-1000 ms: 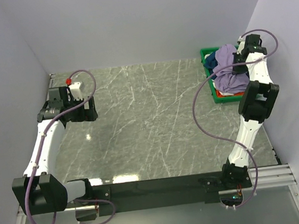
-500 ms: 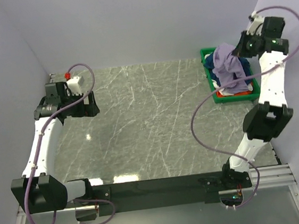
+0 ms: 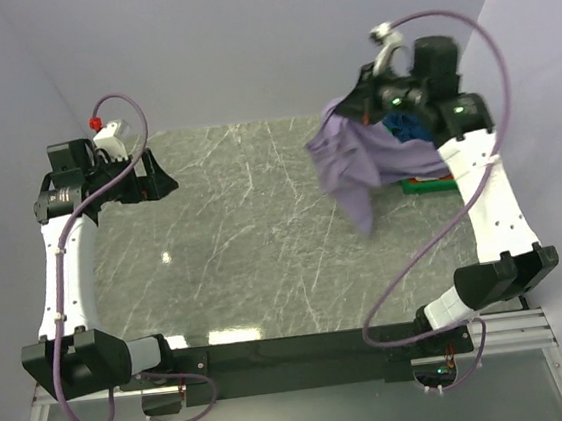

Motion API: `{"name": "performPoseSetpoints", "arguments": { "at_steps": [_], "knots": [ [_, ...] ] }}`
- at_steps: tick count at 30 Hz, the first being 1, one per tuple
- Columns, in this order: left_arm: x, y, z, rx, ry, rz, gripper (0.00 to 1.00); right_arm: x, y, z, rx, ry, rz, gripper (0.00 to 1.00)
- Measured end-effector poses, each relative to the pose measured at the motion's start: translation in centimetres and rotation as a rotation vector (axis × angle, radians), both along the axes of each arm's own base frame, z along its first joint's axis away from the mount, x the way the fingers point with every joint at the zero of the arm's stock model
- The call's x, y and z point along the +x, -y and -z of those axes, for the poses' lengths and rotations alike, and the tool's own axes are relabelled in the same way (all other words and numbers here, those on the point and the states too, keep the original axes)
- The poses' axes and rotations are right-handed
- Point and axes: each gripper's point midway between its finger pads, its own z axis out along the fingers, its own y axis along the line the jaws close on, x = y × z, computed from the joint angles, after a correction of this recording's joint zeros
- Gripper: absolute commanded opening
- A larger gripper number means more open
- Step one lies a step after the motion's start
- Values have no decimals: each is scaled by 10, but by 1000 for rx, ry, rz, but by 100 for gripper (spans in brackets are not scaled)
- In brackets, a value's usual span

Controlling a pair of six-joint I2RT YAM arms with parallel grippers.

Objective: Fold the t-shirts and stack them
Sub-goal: Move the tshirt to the center of the board, then flatten the tshirt out

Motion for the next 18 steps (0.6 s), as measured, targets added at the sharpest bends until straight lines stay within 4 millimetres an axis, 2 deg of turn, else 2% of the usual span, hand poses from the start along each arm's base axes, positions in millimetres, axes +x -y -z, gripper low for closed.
{"name": "performPoseSetpoints", "arguments": {
  "at_steps": [2, 4, 6, 7, 8, 10, 11, 12, 13, 15, 18],
  "knots": [
    [-1, 0, -4, -26, 6, 9, 99, -14, -37, 17, 13, -35, -87, 0],
    [-2, 0, -6, -48, 6, 18, 99, -20, -69, 42, 4, -88, -156, 0],
    [-4, 1, -6, -66, 7, 25, 99, -20, -101, 72, -31, -145, -203, 10],
    [-5, 1, -5, -74, 3, 26, 99, -20, -122, 90, -53, -179, -235, 18],
    [-6, 1, -3, -82, -1, 27, 100, -21, -142, 109, -76, -214, -268, 37],
    [-9, 1, 4, -95, -17, 31, 99, -22, -176, 151, -136, -302, -327, 56],
    [-10, 1, 6, -95, -21, 33, 99, -21, -190, 166, -163, -327, -353, 61],
    [-11, 1, 10, -91, -24, 44, 99, -19, -198, 180, -189, -346, -370, 75],
    [-12, 2, 14, -87, -29, 56, 99, -19, -200, 192, -207, -369, -376, 76],
    [-16, 2, 26, -68, -36, 78, 99, -18, -186, 204, -245, -402, -364, 76],
    [-23, 6, 50, -19, -57, 127, 100, 0, -141, 197, -283, -363, -285, 76]
  ]
}}
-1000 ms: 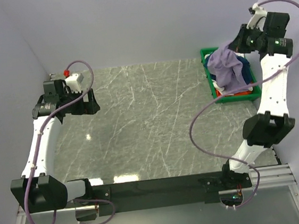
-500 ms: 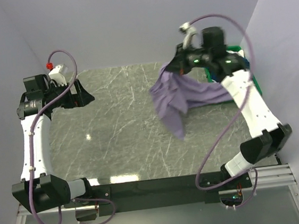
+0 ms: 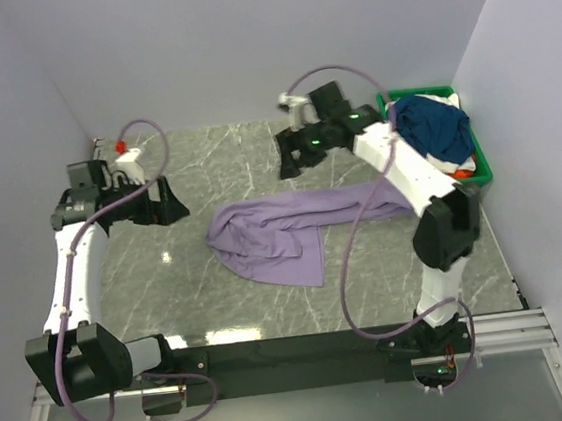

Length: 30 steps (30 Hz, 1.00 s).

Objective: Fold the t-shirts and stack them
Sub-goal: Flatten the tshirt out

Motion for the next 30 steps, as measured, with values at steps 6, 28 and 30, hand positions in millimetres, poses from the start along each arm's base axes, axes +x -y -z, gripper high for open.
{"name": "performPoseSetpoints", "arguments": {
  "at_steps": [6, 28, 30],
  "knots": [
    [-20, 54, 46, 169, -2, 258, 89, 3, 131, 20, -186, 59, 210, 70],
    [3, 58, 206, 606, -236, 363, 41, -13, 228, 196, -520, -292, 279, 53],
    [4, 33, 206, 601, -253, 315, 41, -14, 216, 195, -497, -287, 260, 53]
  ]
}}
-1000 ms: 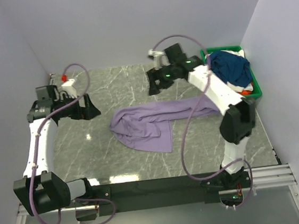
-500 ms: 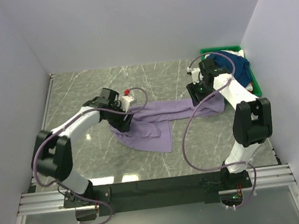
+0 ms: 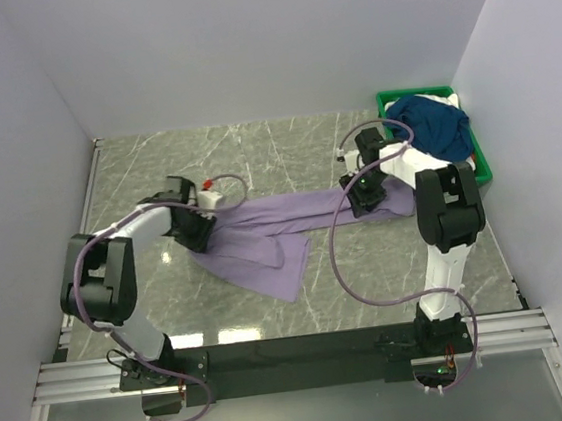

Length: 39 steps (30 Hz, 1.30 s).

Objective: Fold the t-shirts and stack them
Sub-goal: Flatten the tshirt out

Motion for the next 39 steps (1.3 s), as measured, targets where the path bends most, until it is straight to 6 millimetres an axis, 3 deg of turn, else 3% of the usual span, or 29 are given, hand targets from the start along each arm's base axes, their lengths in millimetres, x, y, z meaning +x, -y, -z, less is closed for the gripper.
{"name": "performPoseSetpoints", "arguments": {
  "at_steps": [4, 6, 9, 11, 14, 18, 21, 23, 26, 30, 33, 36, 39],
  "knots": [
    [-4, -60, 0, 22, -17, -109, 42, -13, -50, -2, 90, -17, -87, 52],
    [-10, -90, 0, 26, -42, -160, 50, -26, -83, -5, 157, -43, -146, 52],
    [-21, -116, -6, 8, -86, -197, 64, -46, -123, -14, 258, -91, -210, 52],
    [-22, -117, -17, -23, -89, -187, 71, -47, -132, -22, 290, -93, -220, 53],
    [-15, -101, -51, -101, -25, -111, 77, -38, -126, -36, 301, -50, -200, 55],
    [-15, -71, -100, -180, 100, 9, 76, -27, -101, -70, 245, 83, -180, 55],
    [-26, -43, -111, -206, 130, 100, 75, -28, -85, -89, 186, 169, -191, 53],
    [-39, -25, -104, -215, 105, 156, 75, -31, -75, -92, 141, 196, -199, 52],
    [-63, -4, -84, -215, 25, 217, 75, -39, -59, -77, 63, 178, -207, 52],
    [-81, 8, -70, -211, -34, 242, 77, -55, -41, -54, -23, 119, -217, 54],
    [-86, 16, -61, -197, -42, 256, 77, -55, -33, -43, -69, 102, -217, 54],
    [-93, 26, -50, -180, -51, 283, 74, -52, -28, -33, -102, 92, -221, 44],
    [-100, 34, -39, -157, -55, 307, 70, -50, -25, -23, -127, 83, -222, 27]
  ]
}}
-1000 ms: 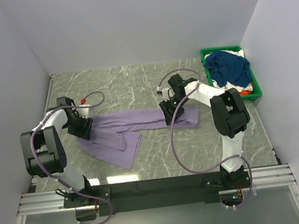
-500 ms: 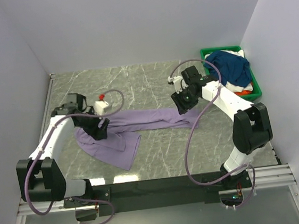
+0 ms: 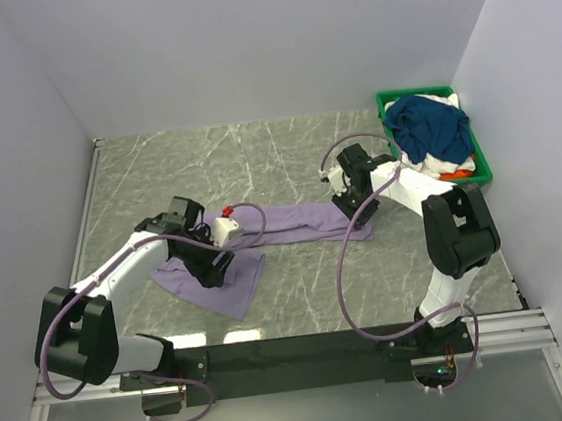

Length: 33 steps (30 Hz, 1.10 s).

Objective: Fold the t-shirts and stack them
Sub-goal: Flatten the tshirt out

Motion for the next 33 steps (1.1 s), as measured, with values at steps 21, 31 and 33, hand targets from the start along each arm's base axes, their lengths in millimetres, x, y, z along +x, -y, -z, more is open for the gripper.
{"name": "performPoseSetpoints", "arguments": {
  "at_steps": [21, 31, 33],
  "knots": [
    [10, 25, 38, 144, 122, 66, 28, 1, 8, 8, 3, -28, 23, 0],
    [9, 18, 26, 151, 136, 59, 1, 0, 8, 6, 15, -44, 26, 0],
    [12, 15, 8, 118, 142, 48, 1, 1, 9, 3, 20, -45, 31, 0]
  ]
}}
